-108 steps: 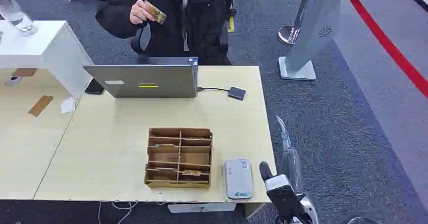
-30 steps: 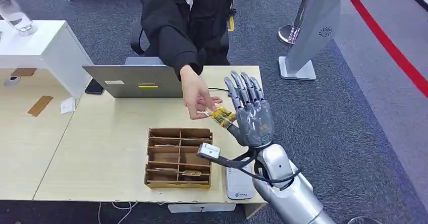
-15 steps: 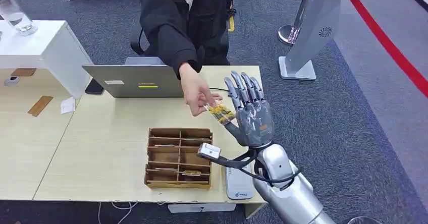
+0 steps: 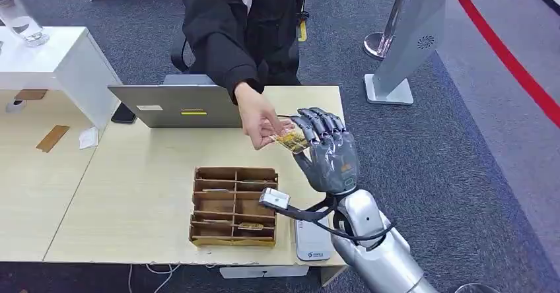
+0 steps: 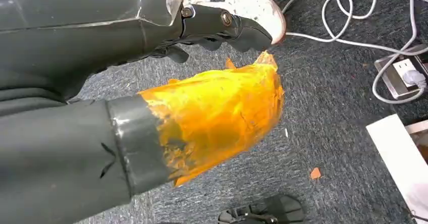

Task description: Pass the card to the sensor for recognition and then transmit it.

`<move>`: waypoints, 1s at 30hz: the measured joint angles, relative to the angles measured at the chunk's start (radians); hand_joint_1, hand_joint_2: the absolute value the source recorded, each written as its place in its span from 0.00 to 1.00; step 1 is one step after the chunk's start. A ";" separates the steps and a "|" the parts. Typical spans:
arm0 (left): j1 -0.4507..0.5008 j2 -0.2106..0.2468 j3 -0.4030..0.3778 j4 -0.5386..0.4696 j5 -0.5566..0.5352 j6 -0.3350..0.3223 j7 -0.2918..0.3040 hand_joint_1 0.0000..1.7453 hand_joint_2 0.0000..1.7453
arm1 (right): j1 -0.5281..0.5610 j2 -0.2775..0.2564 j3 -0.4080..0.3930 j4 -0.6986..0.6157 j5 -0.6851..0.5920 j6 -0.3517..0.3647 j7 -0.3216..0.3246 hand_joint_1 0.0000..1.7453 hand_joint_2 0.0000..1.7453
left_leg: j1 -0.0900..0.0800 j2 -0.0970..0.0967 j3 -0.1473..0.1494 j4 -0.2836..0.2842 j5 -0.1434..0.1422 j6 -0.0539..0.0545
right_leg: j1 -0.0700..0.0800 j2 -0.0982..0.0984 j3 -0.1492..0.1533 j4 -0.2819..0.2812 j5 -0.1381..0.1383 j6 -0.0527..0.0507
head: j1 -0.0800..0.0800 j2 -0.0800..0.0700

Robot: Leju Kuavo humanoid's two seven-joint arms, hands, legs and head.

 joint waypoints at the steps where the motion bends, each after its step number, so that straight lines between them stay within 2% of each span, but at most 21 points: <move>1: 0.000 0.000 0.000 0.000 0.000 0.000 0.000 0.00 0.00 | 0.000 0.000 0.000 0.000 -0.003 0.000 0.000 1.00 1.00 | 0.000 0.000 0.000 0.000 0.000 0.000 | 0.000 0.000 0.000 0.000 0.000 0.000 | 0.000 0.000; 19: -0.002 0.001 0.000 0.000 0.000 0.002 0.000 0.00 0.00 | 0.003 0.000 0.000 -0.001 -0.021 -0.003 -0.004 1.00 1.00 | 0.000 0.000 0.000 0.000 0.000 0.000 | 0.000 0.000 0.000 0.000 0.000 0.000 | 0.000 0.000; 26: -0.002 0.001 0.000 0.000 0.000 0.004 0.000 0.00 0.00 | 0.008 0.000 0.000 -0.001 -0.065 -0.006 -0.026 1.00 1.00 | 0.000 0.000 0.000 0.000 0.000 0.000 | 0.000 0.000 0.000 0.000 0.000 0.000 | 0.000 0.000; 30: 0.001 0.002 0.001 0.000 0.017 0.010 -0.006 0.00 0.00 | 0.012 0.000 0.002 -0.006 -0.157 0.000 -0.075 1.00 1.00 | 0.000 0.000 0.000 0.000 0.000 0.000 | 0.000 0.000 0.000 0.000 0.000 0.000 | 0.000 0.000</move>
